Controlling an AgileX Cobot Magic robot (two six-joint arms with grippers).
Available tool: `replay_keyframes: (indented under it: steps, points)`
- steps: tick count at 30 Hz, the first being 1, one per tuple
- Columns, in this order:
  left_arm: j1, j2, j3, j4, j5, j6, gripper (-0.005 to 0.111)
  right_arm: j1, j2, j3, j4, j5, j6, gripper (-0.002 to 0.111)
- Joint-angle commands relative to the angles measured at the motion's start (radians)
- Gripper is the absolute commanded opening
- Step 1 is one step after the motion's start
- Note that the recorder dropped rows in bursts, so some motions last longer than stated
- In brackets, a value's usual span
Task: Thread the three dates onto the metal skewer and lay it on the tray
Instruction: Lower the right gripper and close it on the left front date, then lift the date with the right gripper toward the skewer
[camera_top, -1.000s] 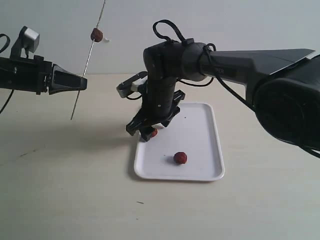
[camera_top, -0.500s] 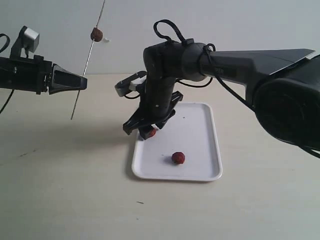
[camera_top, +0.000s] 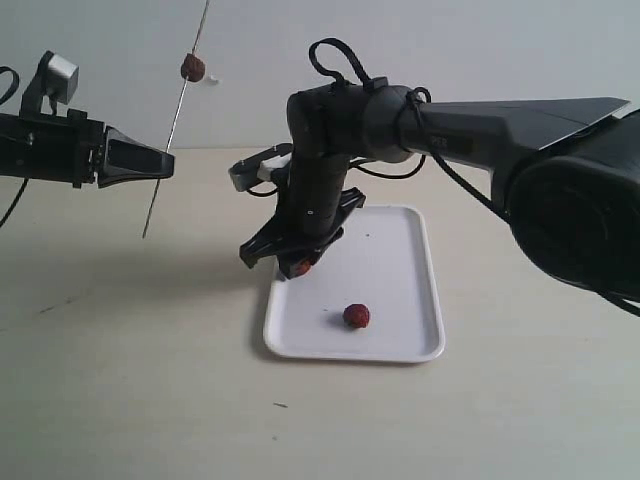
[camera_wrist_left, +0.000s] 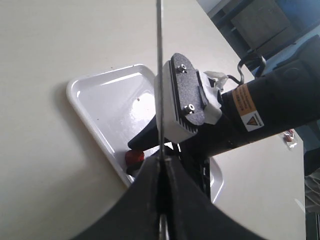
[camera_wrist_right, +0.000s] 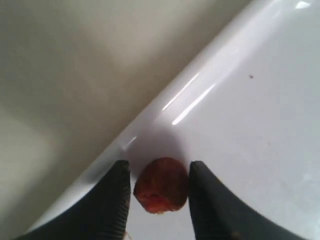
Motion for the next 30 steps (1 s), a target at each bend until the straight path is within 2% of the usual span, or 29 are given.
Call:
replay_keyframes:
  steps: [1, 18, 23, 30]
  points:
    - [0.002, -0.012, -0.005, -0.019, 0.008, -0.001, 0.000, -0.002, -0.002, -0.001, -0.001, 0.002, 0.013, 0.034]
    - [0.002, -0.012, -0.005, -0.001, 0.008, -0.001, 0.000, -0.006, -0.010, -0.001, 0.015, 0.035, 0.013, 0.026]
    - [0.002, -0.012, -0.005, 0.010, 0.008, -0.001, 0.000, -0.052, -0.042, -0.001, 0.029, 0.109, -0.010, 0.026]
    - [0.000, -0.012, -0.005, 0.051, 0.008, 0.011, 0.000, -0.175, -0.098, -0.001, 0.325, 0.226, -0.189, 0.026]
